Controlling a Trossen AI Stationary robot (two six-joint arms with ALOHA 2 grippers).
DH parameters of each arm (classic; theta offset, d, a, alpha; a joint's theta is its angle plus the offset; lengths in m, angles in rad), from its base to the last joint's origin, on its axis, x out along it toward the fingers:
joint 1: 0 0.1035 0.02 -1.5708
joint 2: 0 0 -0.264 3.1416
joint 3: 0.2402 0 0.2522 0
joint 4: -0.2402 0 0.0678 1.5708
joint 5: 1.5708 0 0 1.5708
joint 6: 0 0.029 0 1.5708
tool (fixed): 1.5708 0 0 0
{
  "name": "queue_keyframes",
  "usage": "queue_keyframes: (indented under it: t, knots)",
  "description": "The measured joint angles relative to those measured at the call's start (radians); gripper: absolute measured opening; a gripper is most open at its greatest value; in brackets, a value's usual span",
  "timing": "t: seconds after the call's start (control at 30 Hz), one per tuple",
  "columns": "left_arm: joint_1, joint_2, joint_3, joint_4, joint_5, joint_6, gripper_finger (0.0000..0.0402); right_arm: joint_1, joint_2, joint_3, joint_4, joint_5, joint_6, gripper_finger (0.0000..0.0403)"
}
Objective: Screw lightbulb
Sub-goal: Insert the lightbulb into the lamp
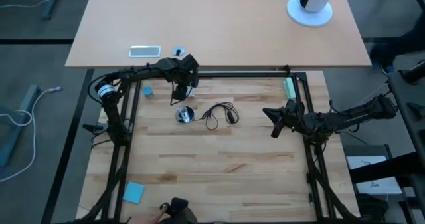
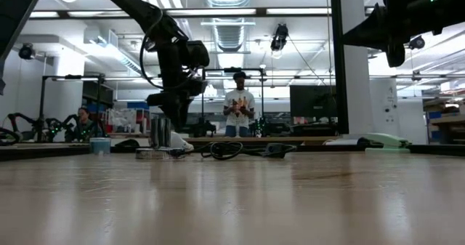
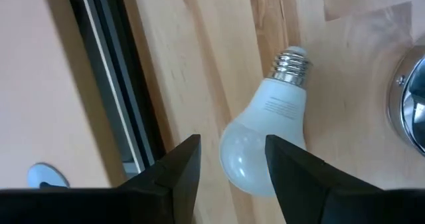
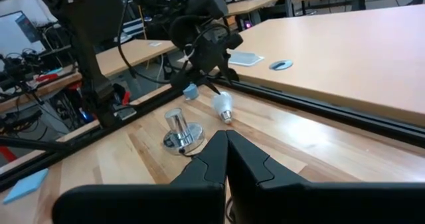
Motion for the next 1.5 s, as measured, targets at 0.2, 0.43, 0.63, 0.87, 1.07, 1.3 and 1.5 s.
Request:
queue_keyframes:
  t: [0.2, 0.43, 0.63, 0.87, 1.07, 1.3, 1.5]
  knots:
    - [-0.002, 0.007, 0.0, 0.002, 0.008, 0.015, 0.0146, 0.0, 0.001, 0.0, -0.002, 0.002, -0.004, 0.0]
    - [-0.002, 0.029, -0.002, 0.001, 0.004, 0.006, 0.016, 0.0, 0.001, -0.001, -0.003, 0.003, -0.004, 0.0]
    - [-0.001, 0.029, -0.002, 0.0, 0.002, 0.006, 0.0171, 0.0, 0.001, 0.0, -0.003, 0.004, -0.005, 0.0]
    - [-0.001, 0.029, -0.002, -0.001, 0.001, 0.032, 0.016, 0.0, 0.001, -0.001, -0.008, 0.005, -0.005, 0.0]
    - [-0.001, 0.029, -0.002, -0.002, 0.0, 0.028, 0.0156, 0.0, 0.001, -0.001, -0.011, 0.006, -0.005, 0.0]
    - [-0.001, 0.029, -0.003, -0.002, 0.0, 0.02, 0.0171, 0.0, 0.001, -0.001, -0.012, 0.006, -0.005, 0.0]
    - [-0.001, 0.029, -0.003, -0.002, 0.0, 0.013, 0.0172, 0.0, 0.001, -0.001, -0.031, 0.007, -0.002, 0.0]
